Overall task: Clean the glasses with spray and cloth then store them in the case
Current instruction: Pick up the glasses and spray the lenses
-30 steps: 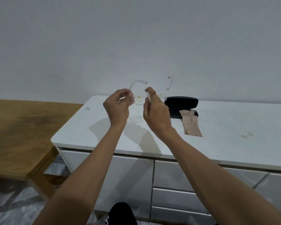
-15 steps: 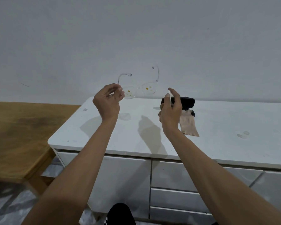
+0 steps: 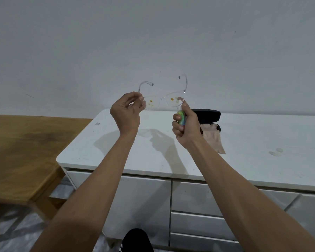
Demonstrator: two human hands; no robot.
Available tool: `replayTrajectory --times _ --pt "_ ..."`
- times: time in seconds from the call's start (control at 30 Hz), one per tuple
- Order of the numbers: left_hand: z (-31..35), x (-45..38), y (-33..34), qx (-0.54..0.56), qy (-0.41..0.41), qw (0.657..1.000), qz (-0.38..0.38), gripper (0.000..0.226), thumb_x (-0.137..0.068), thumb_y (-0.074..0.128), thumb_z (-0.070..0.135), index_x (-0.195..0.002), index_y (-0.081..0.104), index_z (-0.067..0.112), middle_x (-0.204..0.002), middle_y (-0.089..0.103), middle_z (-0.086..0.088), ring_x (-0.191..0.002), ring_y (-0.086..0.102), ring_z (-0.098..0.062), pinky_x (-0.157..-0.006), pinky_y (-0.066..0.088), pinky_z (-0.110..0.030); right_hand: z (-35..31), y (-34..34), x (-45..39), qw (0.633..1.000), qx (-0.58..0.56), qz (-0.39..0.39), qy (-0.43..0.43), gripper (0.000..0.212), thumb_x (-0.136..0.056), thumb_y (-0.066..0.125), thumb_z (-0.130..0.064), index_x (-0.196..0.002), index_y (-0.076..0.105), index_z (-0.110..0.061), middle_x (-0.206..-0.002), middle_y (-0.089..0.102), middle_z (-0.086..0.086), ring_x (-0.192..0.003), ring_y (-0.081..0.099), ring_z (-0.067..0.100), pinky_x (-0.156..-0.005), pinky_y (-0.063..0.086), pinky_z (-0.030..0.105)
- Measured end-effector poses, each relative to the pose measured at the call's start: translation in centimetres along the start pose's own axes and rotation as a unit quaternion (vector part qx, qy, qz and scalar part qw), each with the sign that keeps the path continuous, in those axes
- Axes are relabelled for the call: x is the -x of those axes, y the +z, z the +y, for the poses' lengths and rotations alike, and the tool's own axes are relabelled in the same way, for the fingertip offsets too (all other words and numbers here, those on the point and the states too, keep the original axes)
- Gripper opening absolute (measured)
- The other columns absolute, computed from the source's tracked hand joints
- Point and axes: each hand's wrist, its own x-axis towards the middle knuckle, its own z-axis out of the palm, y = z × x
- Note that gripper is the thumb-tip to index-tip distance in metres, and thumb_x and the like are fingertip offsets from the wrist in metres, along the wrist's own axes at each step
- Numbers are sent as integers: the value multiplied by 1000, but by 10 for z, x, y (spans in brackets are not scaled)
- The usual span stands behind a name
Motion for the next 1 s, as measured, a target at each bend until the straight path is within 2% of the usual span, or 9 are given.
replayTrajectory --times 0.23,0.53,0.63,0.9,1.0 --pt "2 -2 -1 -2 12 1000 -1 11 -84 72 -14 -93 73 -7 -85 70 -17 -74 69 -22 -72 63 -35 -3 1 -1 999 -40 -9 10 24 -104 47 -36 -104 70 -40 -60 37 -6 -35 21 7 -32 15 18" --pt "1 0 0 -9 21 1000 -6 10 -84 74 -12 -92 74 -6 -84 70 -15 -72 69 -21 -73 63 -37 -3 5 -3 998 -63 5 15 15 -101 54 -37 -98 68 -35 -58 37 -6 -35 21 7 -33 13 18" --pt "1 0 0 0 16 1000 -7 12 -84 73 -13 -92 73 -4 -85 69 -17 -73 68 -22 -73 63 -36 -1 3 -3 997 -79 -5 17 19 -103 51 -35 -102 69 -36 -59 37 -6 -35 21 7 -32 13 18" --pt "4 -1 2 -10 28 1000 -1 7 -85 74 -9 -92 73 -7 -85 70 -15 -73 70 -18 -73 63 -35 15 11 -7 996 -40 -30 70 13 -102 52 -39 -95 55 -28 -59 41 -7 -34 23 5 -32 13 18" --pt "6 -1 2 -19 32 999 1 7 -85 75 -8 -92 73 -8 -85 71 -15 -72 71 -16 -72 63 -34 21 20 -5 995 -42 -48 81 11 -103 53 -40 -101 62 -33 -59 40 -6 -33 23 5 -32 13 17"
